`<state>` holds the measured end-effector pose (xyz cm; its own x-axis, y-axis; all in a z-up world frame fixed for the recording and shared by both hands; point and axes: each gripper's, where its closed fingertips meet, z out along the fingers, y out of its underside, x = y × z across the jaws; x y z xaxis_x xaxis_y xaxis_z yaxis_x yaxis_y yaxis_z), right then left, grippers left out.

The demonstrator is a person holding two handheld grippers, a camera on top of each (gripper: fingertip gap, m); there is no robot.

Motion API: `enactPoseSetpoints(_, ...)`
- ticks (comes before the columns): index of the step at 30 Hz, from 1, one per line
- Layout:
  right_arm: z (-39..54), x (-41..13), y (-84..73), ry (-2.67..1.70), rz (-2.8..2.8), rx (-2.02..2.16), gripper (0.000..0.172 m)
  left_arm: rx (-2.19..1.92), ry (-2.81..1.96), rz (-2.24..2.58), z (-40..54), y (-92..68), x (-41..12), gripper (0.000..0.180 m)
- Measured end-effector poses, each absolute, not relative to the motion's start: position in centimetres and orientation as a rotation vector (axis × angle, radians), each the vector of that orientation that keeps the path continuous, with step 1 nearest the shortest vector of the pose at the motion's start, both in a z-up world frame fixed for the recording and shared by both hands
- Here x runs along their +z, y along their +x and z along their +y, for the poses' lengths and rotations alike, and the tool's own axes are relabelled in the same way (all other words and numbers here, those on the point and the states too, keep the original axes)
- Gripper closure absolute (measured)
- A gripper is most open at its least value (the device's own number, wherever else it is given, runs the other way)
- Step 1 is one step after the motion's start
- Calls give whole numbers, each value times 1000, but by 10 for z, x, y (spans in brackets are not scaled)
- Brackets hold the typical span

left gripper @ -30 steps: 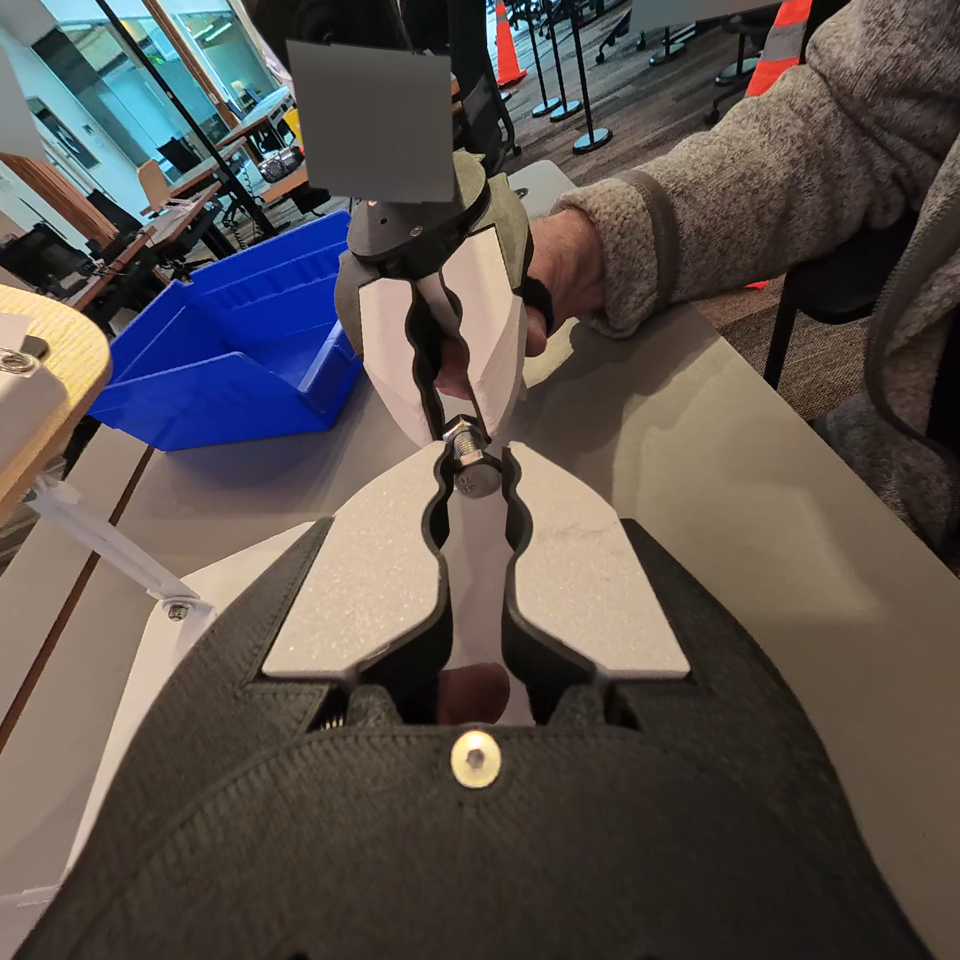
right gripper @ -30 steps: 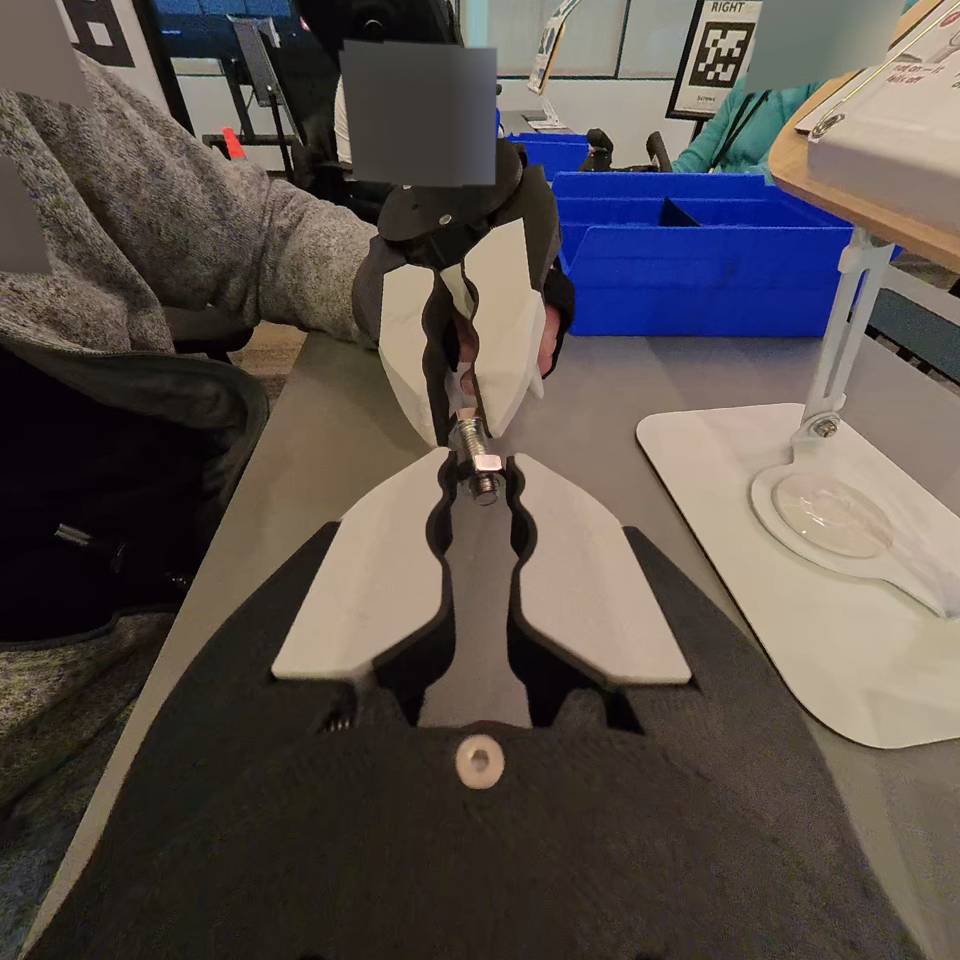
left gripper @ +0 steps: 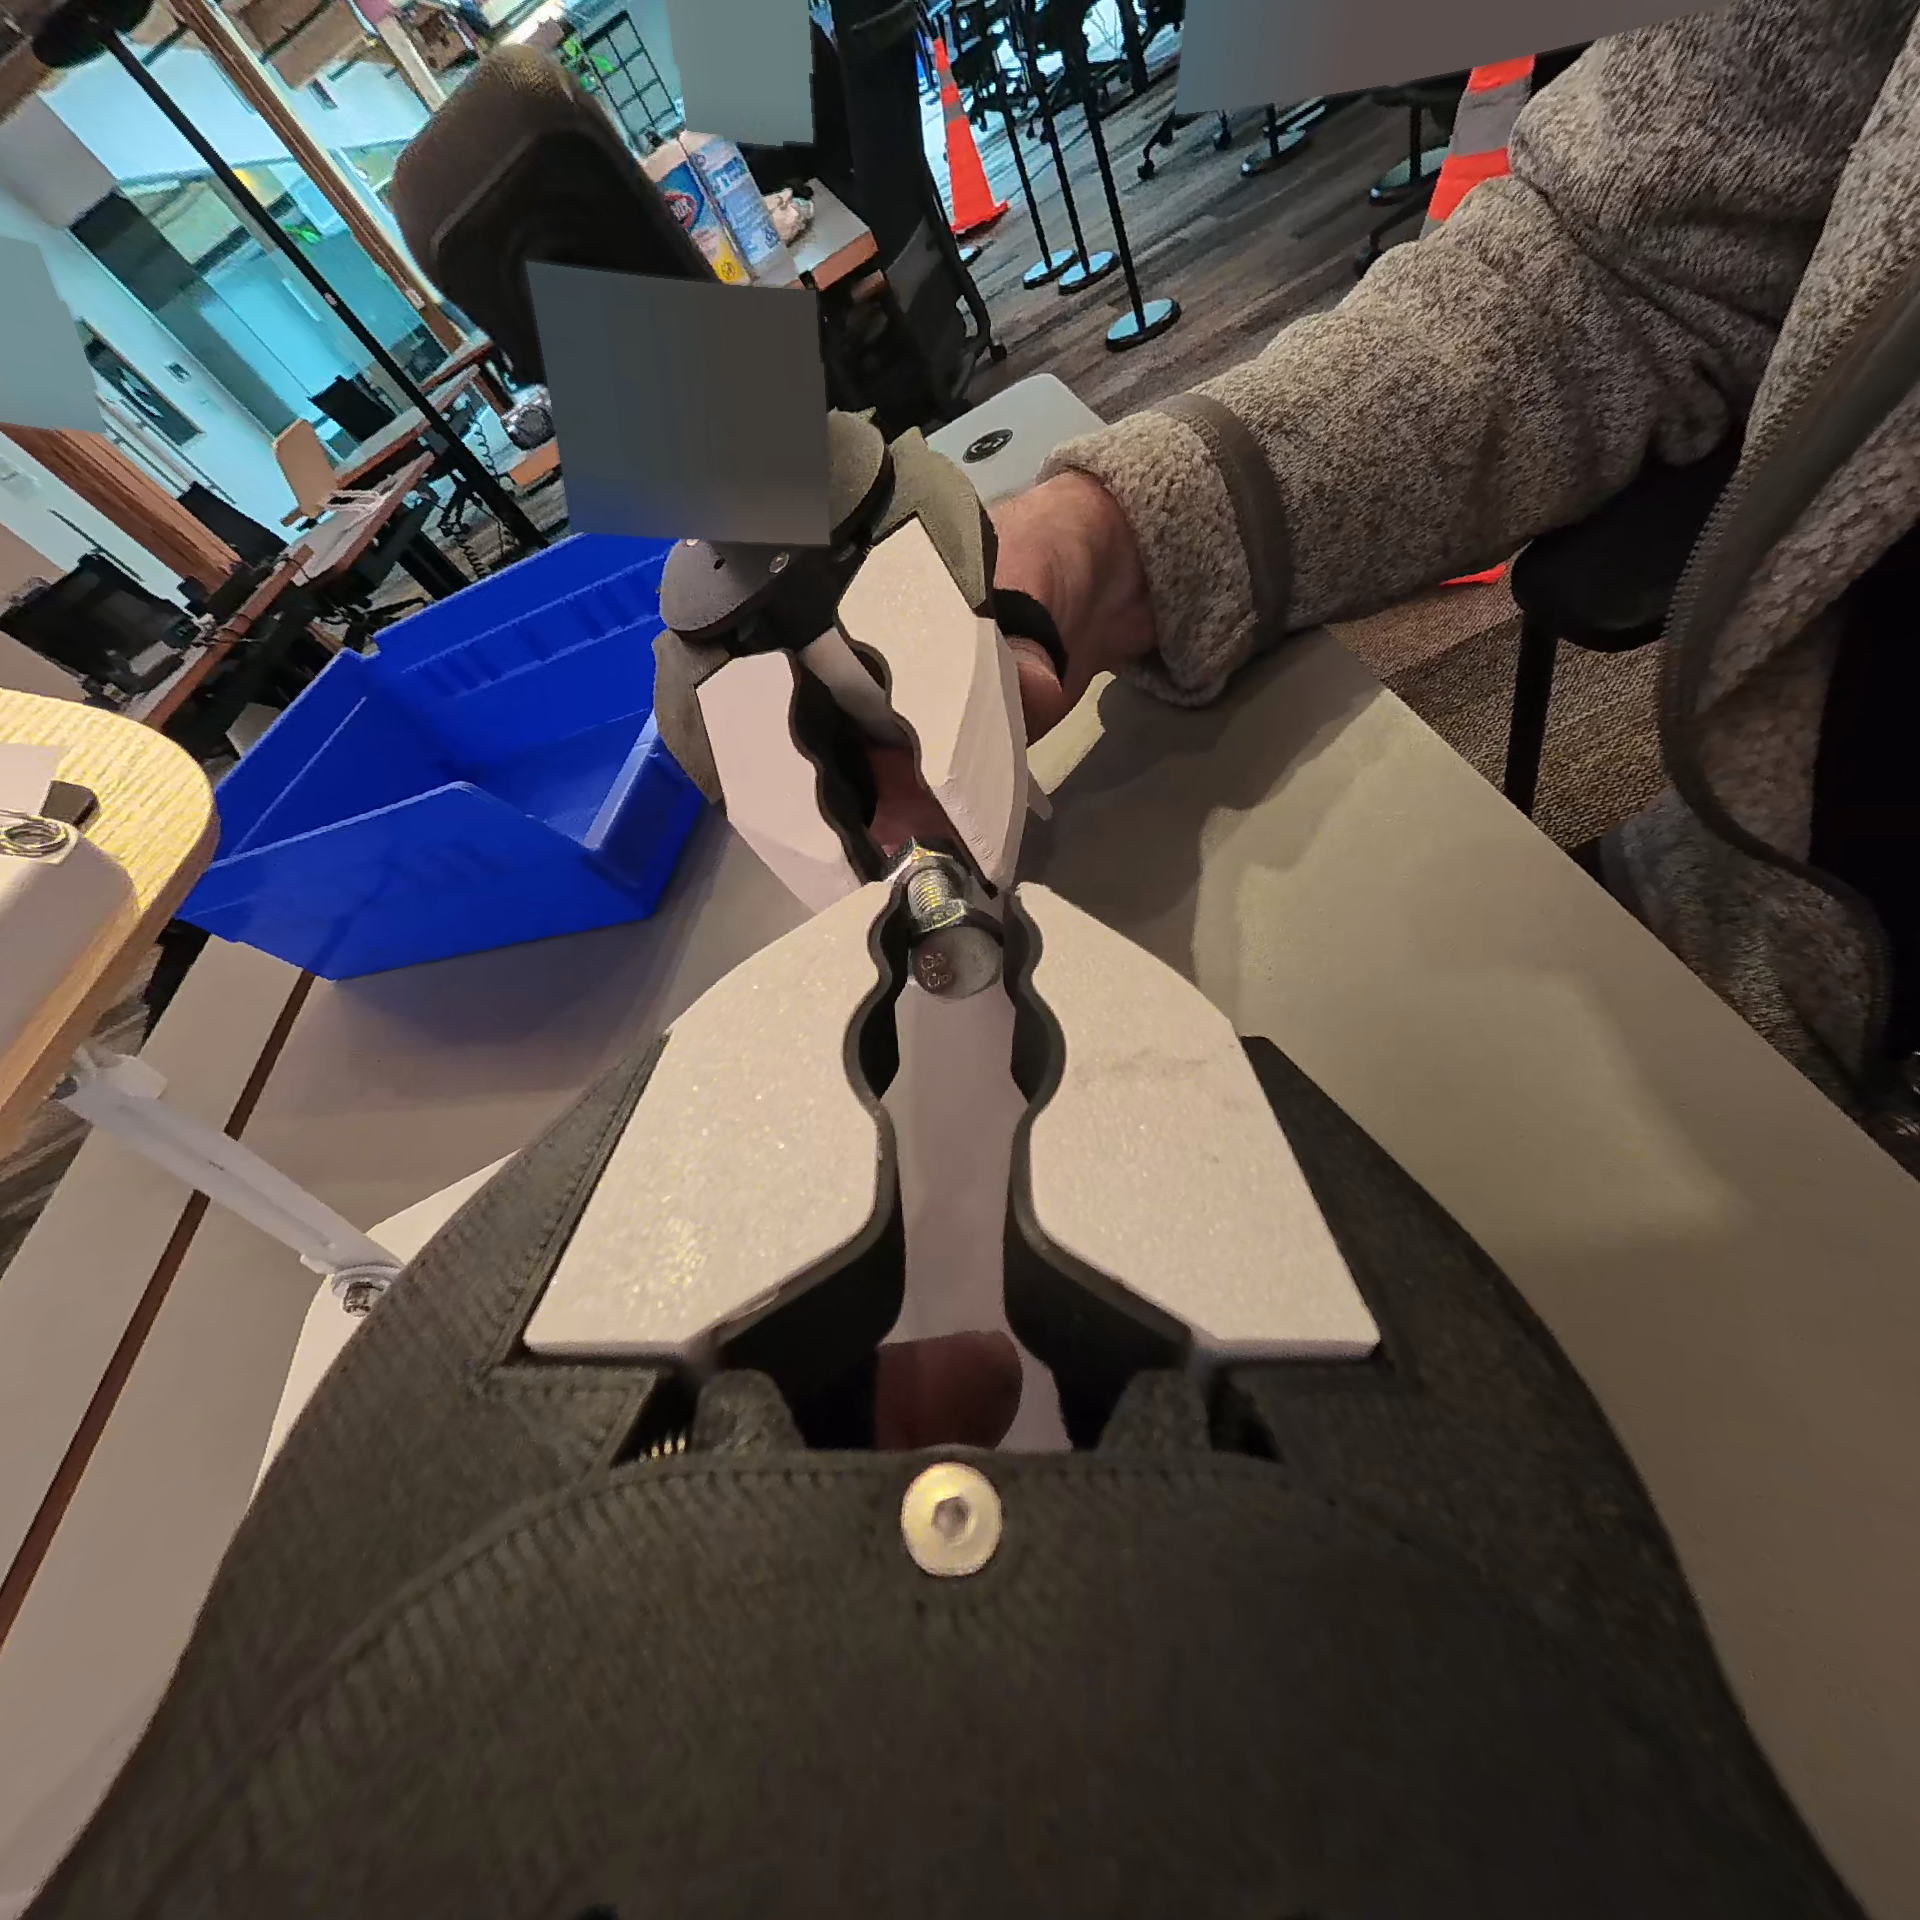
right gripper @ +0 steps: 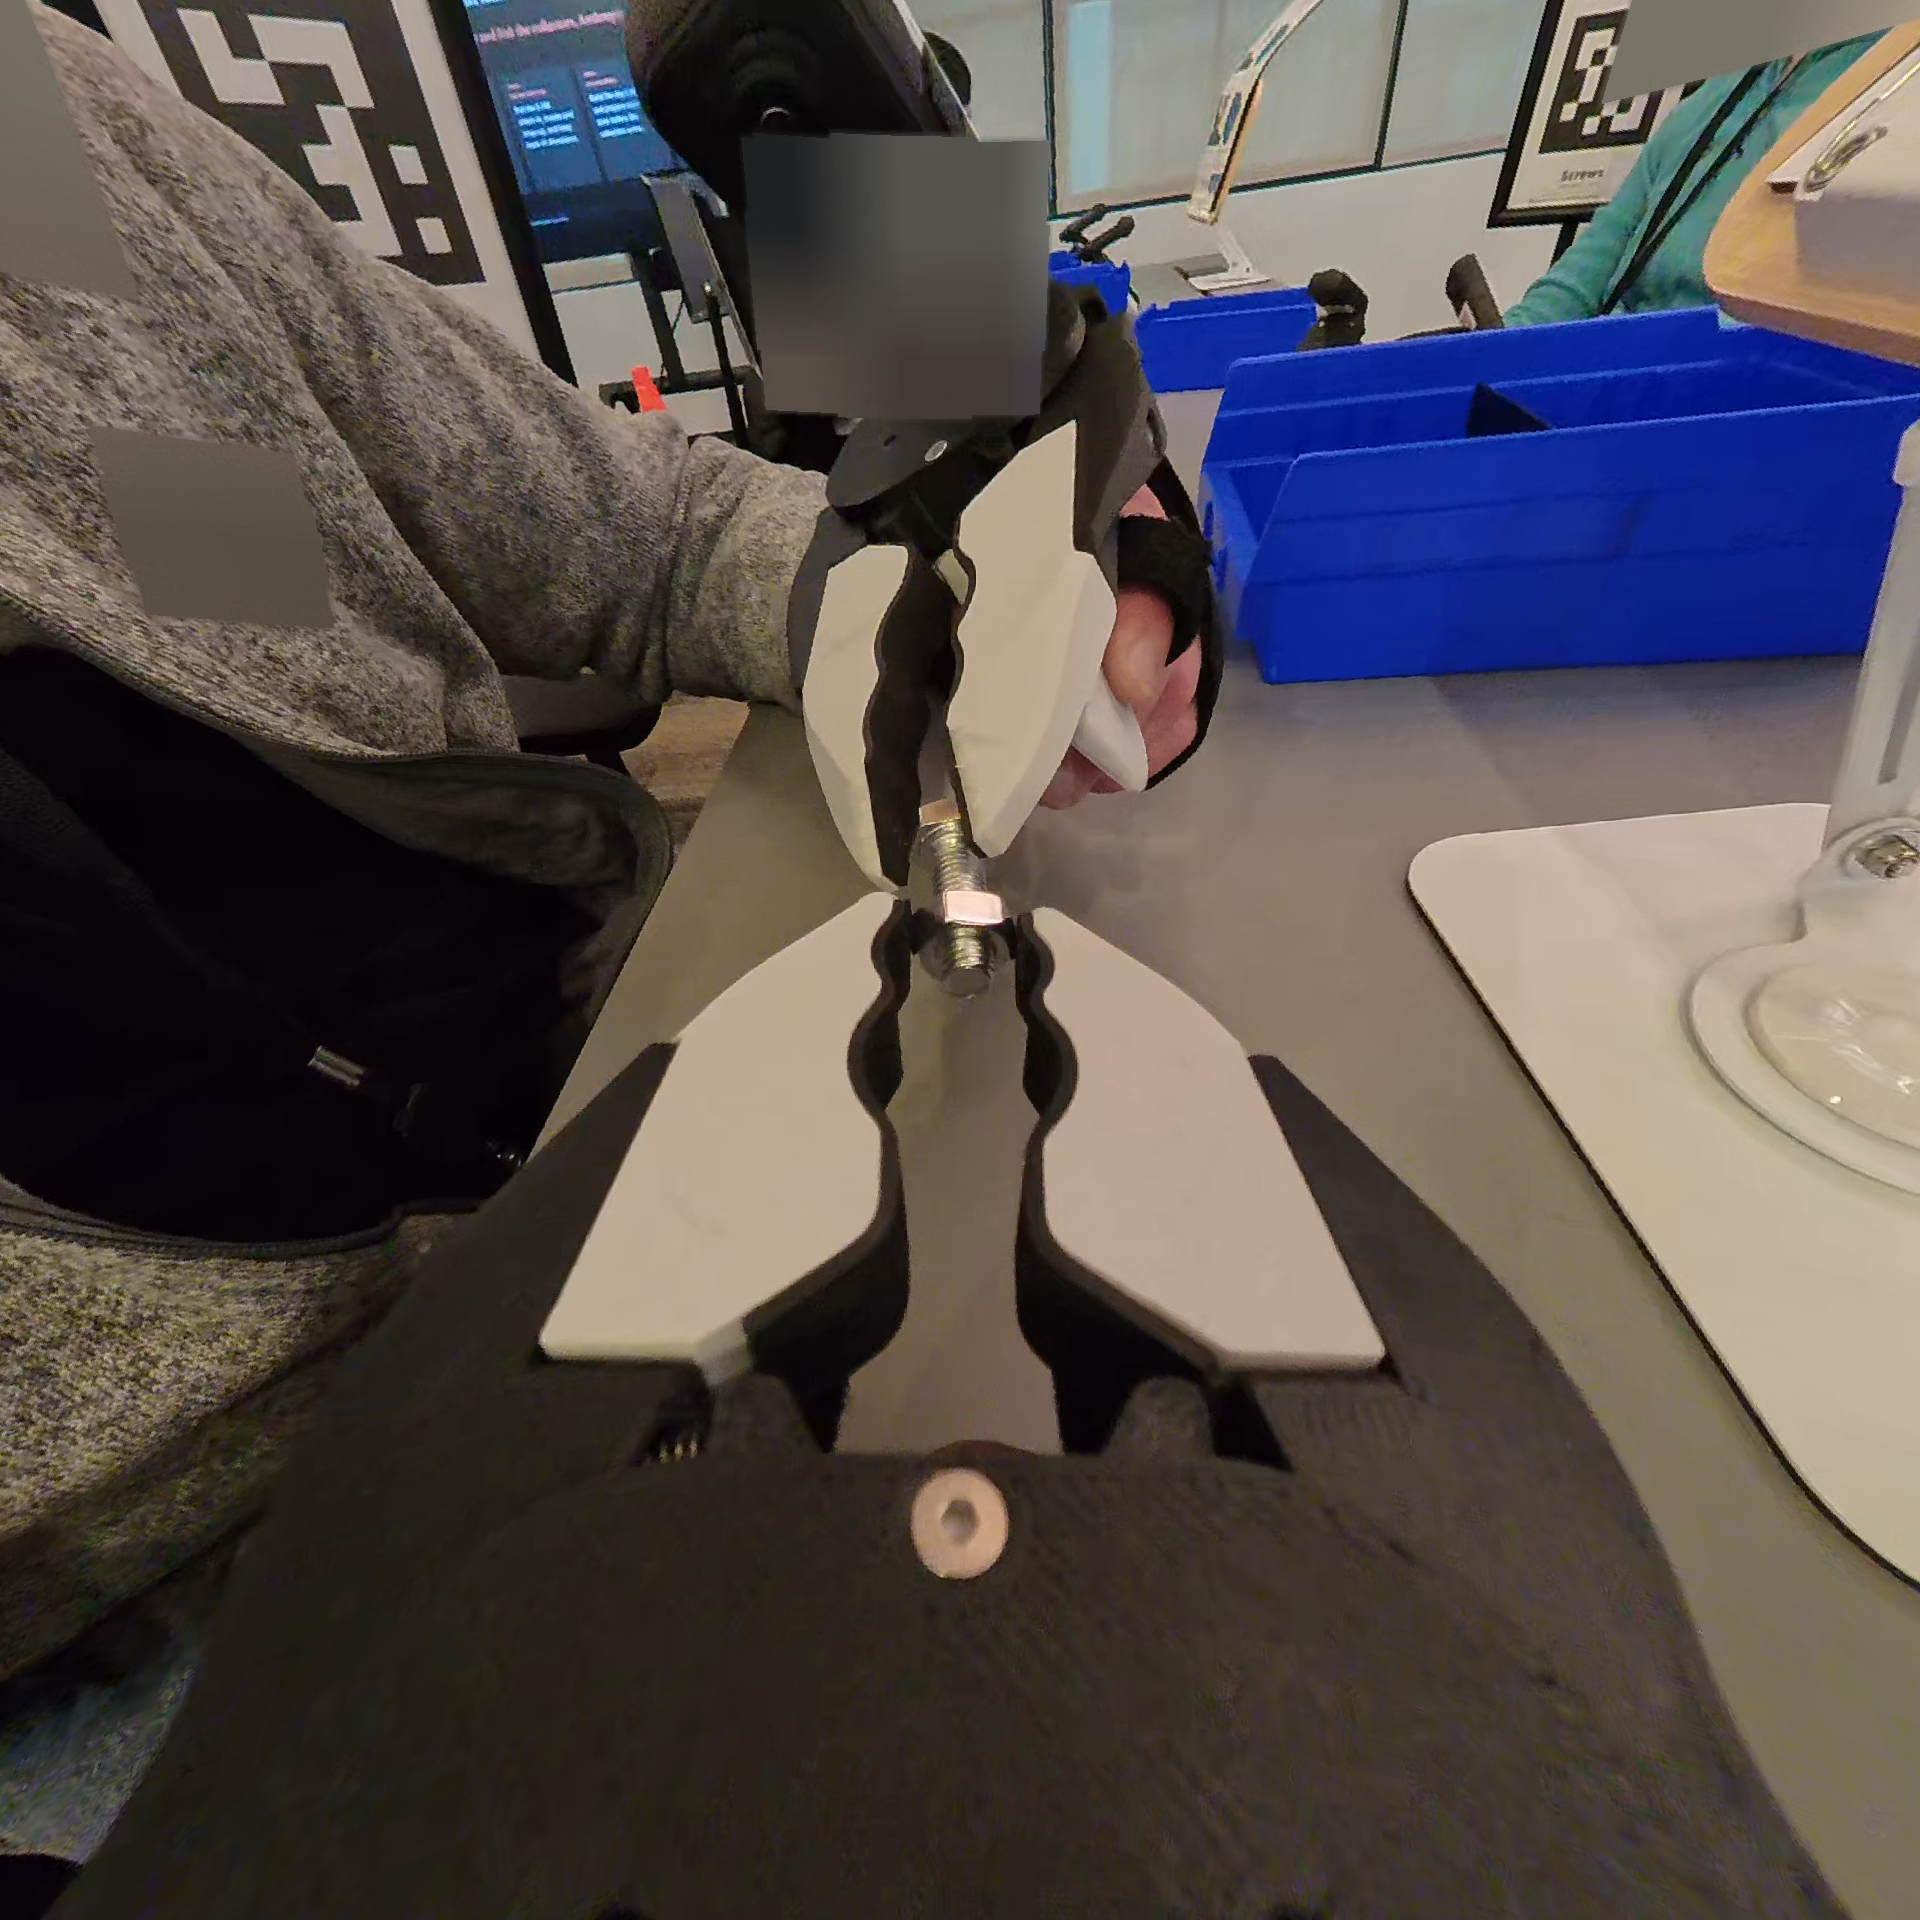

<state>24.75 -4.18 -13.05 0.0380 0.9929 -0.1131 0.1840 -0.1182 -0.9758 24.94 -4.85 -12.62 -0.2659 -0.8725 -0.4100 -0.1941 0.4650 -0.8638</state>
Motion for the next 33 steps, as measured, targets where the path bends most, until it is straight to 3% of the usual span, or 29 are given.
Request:
enactPoseSetpoints(17,-27,-135,256,-1489,-1222,1064,153,-901,-987,1691,-34,249,-126,150)
enactPoseSetpoints(33,-23,-135,261,-1492,-1201,1026,153,-885,-1041,1658,-22,251,-132,159)
